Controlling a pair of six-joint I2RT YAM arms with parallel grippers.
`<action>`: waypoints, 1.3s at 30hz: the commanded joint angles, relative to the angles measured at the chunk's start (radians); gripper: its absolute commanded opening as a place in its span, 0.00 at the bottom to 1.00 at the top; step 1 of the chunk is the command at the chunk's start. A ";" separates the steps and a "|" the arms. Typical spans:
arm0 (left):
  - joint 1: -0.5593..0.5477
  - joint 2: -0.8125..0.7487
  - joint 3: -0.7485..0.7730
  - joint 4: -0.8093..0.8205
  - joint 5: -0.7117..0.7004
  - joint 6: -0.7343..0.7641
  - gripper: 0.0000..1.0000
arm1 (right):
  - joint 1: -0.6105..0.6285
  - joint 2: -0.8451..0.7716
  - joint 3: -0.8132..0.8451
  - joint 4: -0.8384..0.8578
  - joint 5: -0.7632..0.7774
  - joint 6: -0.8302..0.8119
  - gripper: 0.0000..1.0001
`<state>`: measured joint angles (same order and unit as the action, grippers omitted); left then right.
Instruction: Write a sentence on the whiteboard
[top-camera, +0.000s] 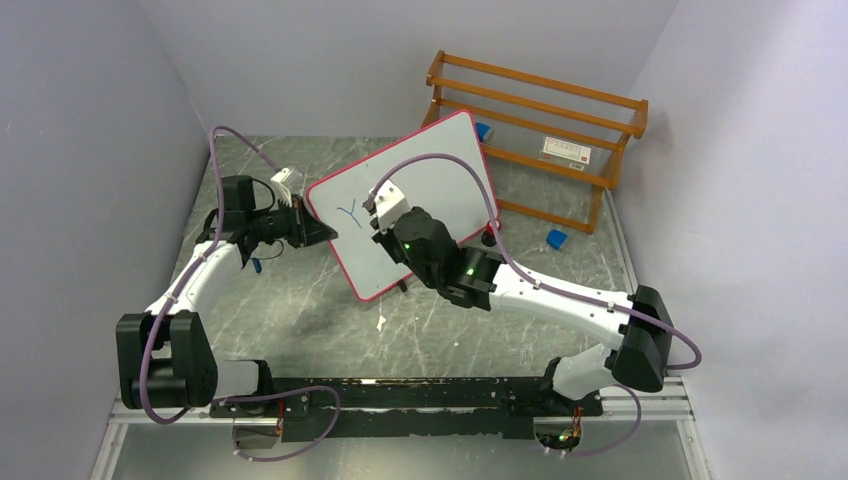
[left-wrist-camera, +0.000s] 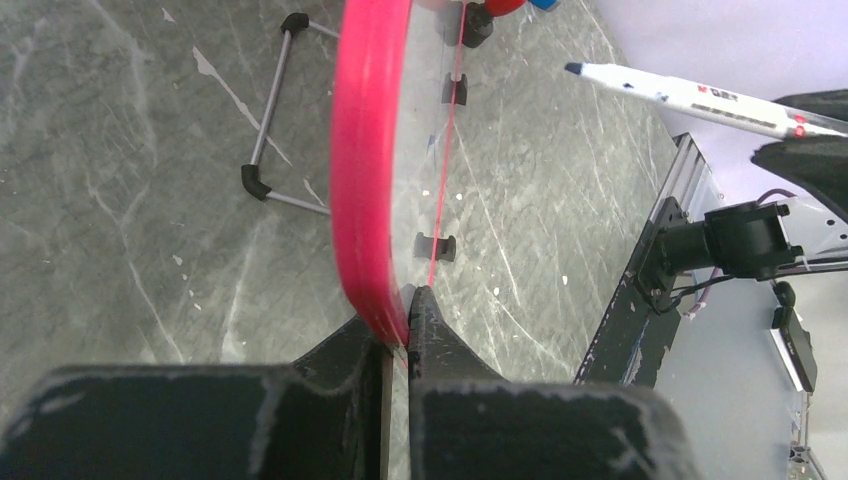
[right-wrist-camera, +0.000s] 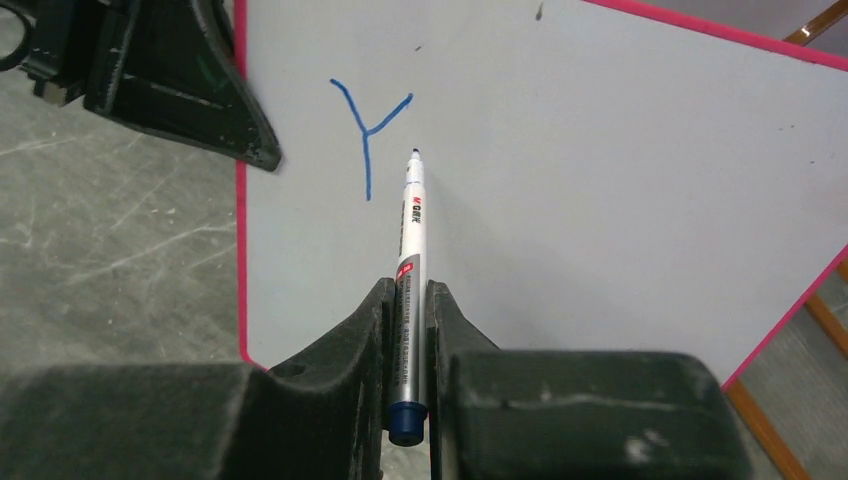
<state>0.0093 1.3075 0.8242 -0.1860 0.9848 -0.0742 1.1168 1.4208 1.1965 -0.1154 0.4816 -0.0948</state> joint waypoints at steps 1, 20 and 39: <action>-0.030 0.023 0.004 -0.038 -0.103 0.099 0.05 | -0.027 -0.004 -0.036 0.070 0.019 -0.011 0.00; -0.032 0.030 0.006 -0.036 -0.098 0.097 0.05 | -0.055 0.039 -0.030 0.088 -0.044 0.004 0.00; -0.032 0.032 0.005 -0.037 -0.094 0.096 0.05 | -0.054 0.081 -0.010 0.097 -0.041 0.010 0.00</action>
<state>0.0051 1.3109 0.8284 -0.1883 0.9844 -0.0673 1.0660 1.4895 1.1557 -0.0429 0.4339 -0.0937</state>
